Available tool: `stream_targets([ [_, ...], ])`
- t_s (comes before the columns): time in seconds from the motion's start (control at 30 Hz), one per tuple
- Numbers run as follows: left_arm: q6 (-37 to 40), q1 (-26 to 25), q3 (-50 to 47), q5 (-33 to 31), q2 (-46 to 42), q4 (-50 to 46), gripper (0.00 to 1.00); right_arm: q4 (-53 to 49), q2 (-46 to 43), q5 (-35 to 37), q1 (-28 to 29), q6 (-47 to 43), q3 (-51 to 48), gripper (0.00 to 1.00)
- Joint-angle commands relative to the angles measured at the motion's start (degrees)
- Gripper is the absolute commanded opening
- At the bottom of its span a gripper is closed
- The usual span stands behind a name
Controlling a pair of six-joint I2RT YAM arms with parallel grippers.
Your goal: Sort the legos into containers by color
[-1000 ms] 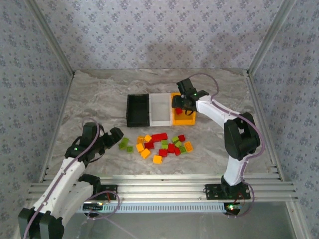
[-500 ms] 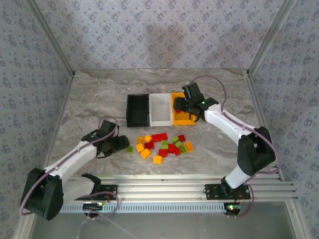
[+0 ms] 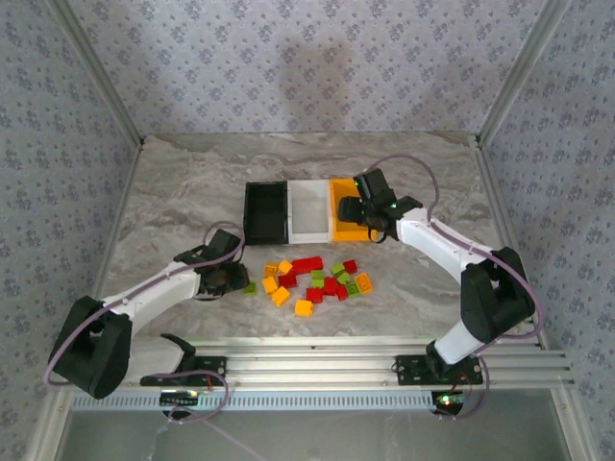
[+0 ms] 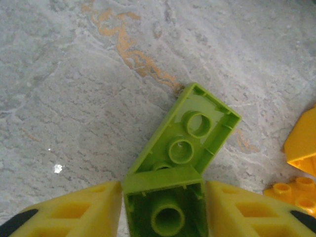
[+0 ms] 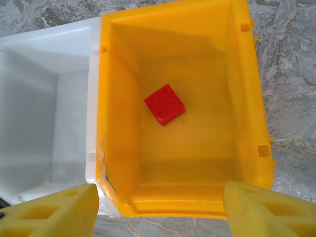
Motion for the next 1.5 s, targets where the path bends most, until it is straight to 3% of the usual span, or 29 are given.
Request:
stream_targets([
  [0.0,0.25,-0.69,1.62,-1.38,0.32,-0.21,0.39,0.36,-2.03,0.01,-0.58,0.71,-0.61,0.69],
  [0.2,-0.13,-1.44,2.34,-1.6,-0.9,-1.62,0.25,0.1,-3.25,-0.02,-0.89,0.87,-0.78,0.69],
  [0.57,0.6,-3.74,12.96,0.01,-6.62,-6.72,0.2,1.24,-9.24,-0.11,-1.1,2.42,-7.08,0.69],
  [0.7,1.43,-6.94,20.79,0.03,-0.08,-4.99,0.19,2.1,-12.69,-0.15,-1.07,3.54,-11.81,0.69],
  [0.93,5.29,-12.31,40.82,-1.42,19.53,-3.24,0.17,1.5,-20.45,0.39,-1.06,5.68,-20.14,0.69],
  [1.13,8.83,-12.31,56.22,-3.88,35.46,-6.75,0.14,-0.67,-26.43,0.46,-1.01,6.06,-24.14,0.69],
  [1.27,9.68,-12.24,62.13,-5.05,41.67,-7.33,0.14,-2.1,-29.85,0.46,-1.01,7.21,-25.44,0.69],
  [1.47,9.86,-12.06,68.31,-4.88,48.4,-8.35,0.25,-3.63,-32.91,0.64,-1.04,7.75,-26.48,0.7],
])
